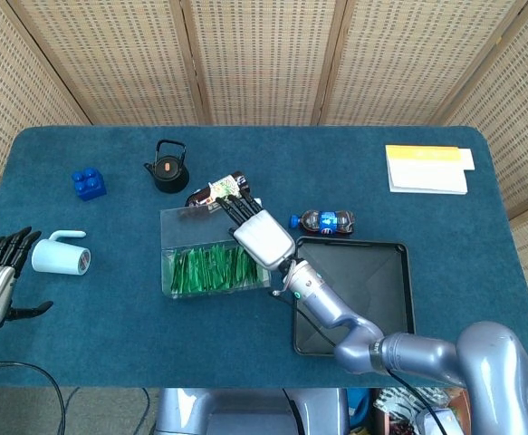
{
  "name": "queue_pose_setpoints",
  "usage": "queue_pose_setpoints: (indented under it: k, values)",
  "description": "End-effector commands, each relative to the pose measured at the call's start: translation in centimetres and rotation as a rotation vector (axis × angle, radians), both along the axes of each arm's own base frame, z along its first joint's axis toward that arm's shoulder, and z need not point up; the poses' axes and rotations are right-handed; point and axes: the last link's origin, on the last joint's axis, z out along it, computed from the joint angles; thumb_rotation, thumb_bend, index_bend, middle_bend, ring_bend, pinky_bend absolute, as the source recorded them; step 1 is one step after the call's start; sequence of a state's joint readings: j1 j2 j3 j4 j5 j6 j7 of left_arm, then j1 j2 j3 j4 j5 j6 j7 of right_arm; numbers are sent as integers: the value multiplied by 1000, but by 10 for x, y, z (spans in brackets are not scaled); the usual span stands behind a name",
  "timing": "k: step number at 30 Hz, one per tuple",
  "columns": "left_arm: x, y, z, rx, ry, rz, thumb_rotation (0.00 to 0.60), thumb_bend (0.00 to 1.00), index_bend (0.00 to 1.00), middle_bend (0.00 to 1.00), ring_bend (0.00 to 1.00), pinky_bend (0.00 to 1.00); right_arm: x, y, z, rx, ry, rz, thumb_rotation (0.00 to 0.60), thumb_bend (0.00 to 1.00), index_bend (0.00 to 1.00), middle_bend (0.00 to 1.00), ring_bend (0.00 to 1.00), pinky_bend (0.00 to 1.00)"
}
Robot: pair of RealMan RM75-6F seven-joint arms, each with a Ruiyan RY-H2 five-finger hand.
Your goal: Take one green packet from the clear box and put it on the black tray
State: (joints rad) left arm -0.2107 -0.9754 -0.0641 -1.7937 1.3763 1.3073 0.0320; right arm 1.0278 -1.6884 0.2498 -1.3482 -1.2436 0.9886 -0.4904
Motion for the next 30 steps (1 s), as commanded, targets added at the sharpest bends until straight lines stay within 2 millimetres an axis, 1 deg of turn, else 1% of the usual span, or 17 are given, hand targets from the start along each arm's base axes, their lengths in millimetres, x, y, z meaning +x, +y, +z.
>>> queue_pose_setpoints:
  k: [1, 4, 9, 10, 12, 14, 15, 16, 17, 18, 21, 22, 23, 24, 27, 30]
  values:
    - [0, 0, 0, 1, -2, -1, 600, 82, 0, 0, 0, 0, 1, 3, 20, -35, -20, 19, 600, 576, 664, 8, 0, 0]
    - [0, -1, 1, 2, -3, -3, 600, 81, 0, 0, 0, 0, 1, 6, 36, -56, -33, 28, 600, 576, 664, 9, 0, 0]
    - [2, -2, 2, 8, -3, -10, 600, 82, 0, 0, 0, 0, -1, 11, 55, -81, -48, 32, 600, 576, 664, 9, 0, 0]
    - [2, -3, 2, 11, -1, -13, 600, 82, 0, 0, 0, 0, -3, 12, 62, -89, -53, 33, 600, 576, 664, 9, 0, 0]
    - [2, -3, 3, 12, -2, -15, 600, 81, 0, 0, 0, 0, -4, 14, 68, -97, -55, 36, 600, 576, 664, 9, 0, 0]
    - [3, -5, 3, 12, -2, -18, 600, 81, 0, 0, 0, 0, -8, 18, 81, -115, -58, 42, 600, 576, 664, 9, 0, 0]
    - [4, -6, 2, 11, -2, -24, 600, 81, 0, 0, 0, 0, -17, 22, 95, -144, -53, 46, 600, 576, 664, 9, 0, 0]
    - [5, -7, 2, 10, -2, -26, 600, 81, 0, 0, 0, 0, -22, 26, 101, -148, -45, 50, 600, 576, 664, 9, 0, 0]
    - [5, -7, 2, 10, -2, -27, 600, 81, 0, 0, 0, 0, -25, 28, 105, -150, -41, 51, 600, 576, 664, 9, 0, 0]
    - [5, -8, 2, 10, -2, -30, 600, 81, 0, 0, 0, 0, -34, 31, 113, -161, -26, 49, 600, 576, 664, 9, 0, 0]
    - [6, -9, 2, 10, -2, -33, 600, 81, 0, 0, 0, 0, -51, 39, 125, -169, -2, 44, 600, 576, 664, 10, 0, 0]
    - [6, -9, 2, 9, -2, -34, 600, 81, 0, 0, 0, 0, -61, 43, 130, -173, 10, 38, 600, 576, 664, 10, 0, 0]
    - [7, -10, 2, 8, -2, -37, 600, 81, 0, 0, 0, 0, -75, 47, 135, -178, 28, 24, 600, 576, 664, 10, 0, 0]
    - [7, -10, 2, 8, -2, -39, 600, 81, 0, 0, 0, 0, -82, 50, 137, -178, 35, 19, 600, 576, 664, 10, 0, 0]
    - [9, -12, 1, 8, -1, -45, 600, 81, 0, 0, 0, 0, -110, 61, 143, -167, 61, -9, 600, 576, 665, 10, 0, 0]
    - [10, -13, 1, 9, 1, -49, 600, 81, 0, 0, 0, 0, -129, 68, 141, -149, 78, -28, 600, 577, 665, 10, 0, 0]
